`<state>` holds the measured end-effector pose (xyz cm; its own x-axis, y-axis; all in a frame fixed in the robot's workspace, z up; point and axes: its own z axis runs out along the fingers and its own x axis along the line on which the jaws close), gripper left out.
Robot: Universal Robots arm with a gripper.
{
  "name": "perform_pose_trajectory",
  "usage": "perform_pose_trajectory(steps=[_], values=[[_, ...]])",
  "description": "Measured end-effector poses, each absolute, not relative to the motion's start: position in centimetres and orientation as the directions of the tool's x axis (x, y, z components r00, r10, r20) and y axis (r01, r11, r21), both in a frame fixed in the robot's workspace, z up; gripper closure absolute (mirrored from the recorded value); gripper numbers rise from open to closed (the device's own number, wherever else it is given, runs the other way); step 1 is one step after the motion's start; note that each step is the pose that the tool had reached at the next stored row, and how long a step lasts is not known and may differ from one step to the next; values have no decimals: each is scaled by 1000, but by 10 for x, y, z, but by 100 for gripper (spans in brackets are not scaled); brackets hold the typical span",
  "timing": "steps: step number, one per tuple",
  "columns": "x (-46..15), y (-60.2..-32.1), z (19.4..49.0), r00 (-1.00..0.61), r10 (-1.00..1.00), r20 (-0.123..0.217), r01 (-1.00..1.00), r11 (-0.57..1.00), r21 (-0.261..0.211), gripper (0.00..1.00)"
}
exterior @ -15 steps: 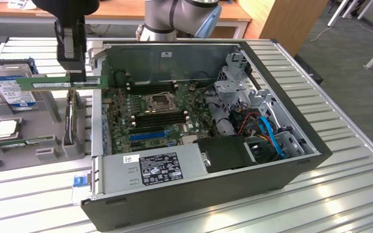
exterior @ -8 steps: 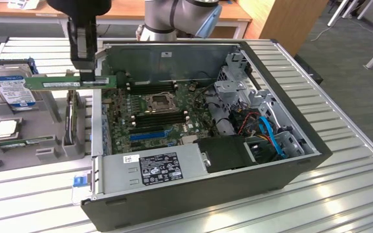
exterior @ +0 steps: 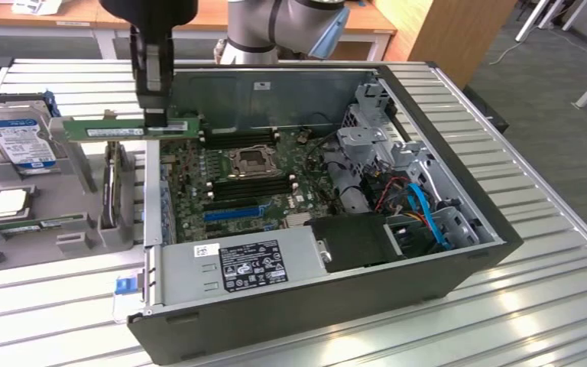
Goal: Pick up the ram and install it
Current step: 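Pick up the ram and move it above insertion slot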
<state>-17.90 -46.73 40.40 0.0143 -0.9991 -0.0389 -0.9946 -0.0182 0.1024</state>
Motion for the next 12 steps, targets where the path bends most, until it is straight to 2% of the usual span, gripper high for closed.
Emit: perform_pose_trajectory(steps=[12], values=[[-158,-467,404,14,-999,-39,-995,-18,103,88]])
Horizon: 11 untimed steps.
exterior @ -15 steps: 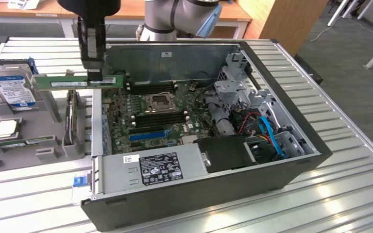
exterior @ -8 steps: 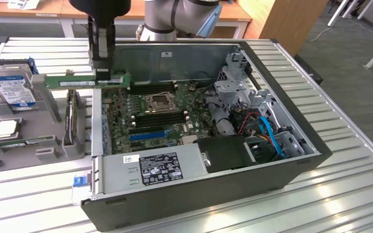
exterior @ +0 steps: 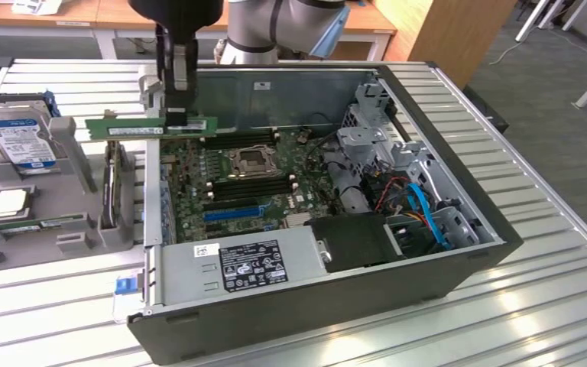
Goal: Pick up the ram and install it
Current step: 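Pick up the ram and move it above insertion slot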
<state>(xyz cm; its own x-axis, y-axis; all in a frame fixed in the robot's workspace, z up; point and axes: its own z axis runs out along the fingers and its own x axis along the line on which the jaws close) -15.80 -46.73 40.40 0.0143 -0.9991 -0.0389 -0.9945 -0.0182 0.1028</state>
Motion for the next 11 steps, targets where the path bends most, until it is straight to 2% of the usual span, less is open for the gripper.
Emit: perform_pose_trajectory(steps=[11], values=[[-139,-467,404,14,-999,-39,-995,-18,103,88]])
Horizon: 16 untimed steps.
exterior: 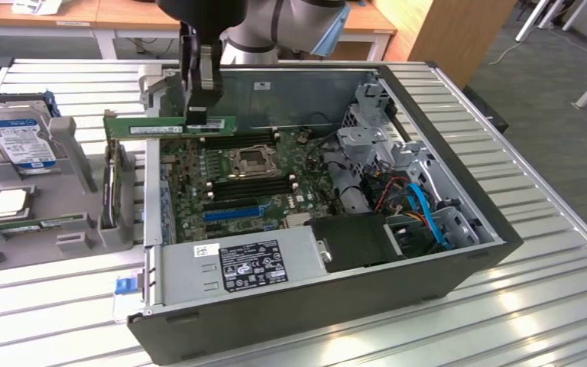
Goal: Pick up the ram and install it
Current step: 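Pick up the ram and move it above insertion slot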
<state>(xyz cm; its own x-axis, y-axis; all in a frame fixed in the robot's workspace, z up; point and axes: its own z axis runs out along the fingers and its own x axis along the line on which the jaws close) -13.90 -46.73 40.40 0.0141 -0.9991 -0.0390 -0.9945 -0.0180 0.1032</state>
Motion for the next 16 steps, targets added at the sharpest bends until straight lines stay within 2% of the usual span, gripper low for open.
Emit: perform_pose_trajectory(steps=[6,16], values=[[-139,-467,404,17,-999,-39,-995,-21,97,88],[-139,-467,404,33,-999,-39,-998,-35,46,88]])
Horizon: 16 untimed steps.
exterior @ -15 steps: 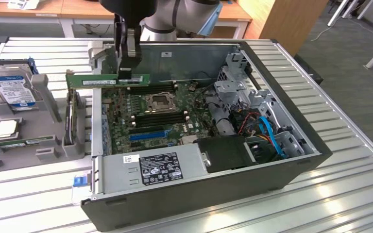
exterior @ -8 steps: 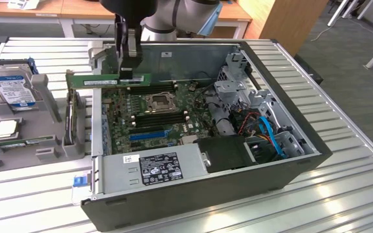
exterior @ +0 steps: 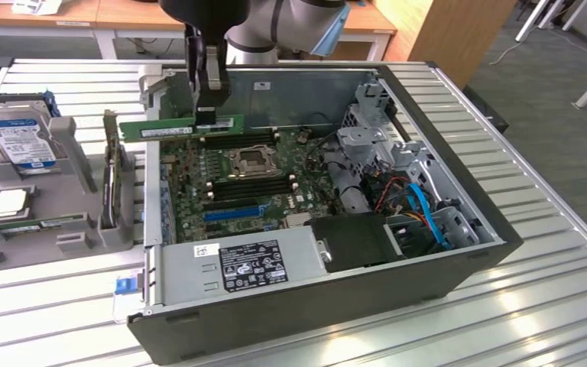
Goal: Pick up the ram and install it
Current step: 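Pick up the ram and move it above insertion slot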
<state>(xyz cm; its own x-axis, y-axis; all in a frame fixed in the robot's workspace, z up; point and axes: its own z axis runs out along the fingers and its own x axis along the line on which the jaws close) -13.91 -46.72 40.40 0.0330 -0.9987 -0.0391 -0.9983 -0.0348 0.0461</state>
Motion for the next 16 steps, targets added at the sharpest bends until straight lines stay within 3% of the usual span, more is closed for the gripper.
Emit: perform_pose_trajectory(steps=[16], values=[[-117,-467,404,33,-999,-39,-998,-35,46,88]])
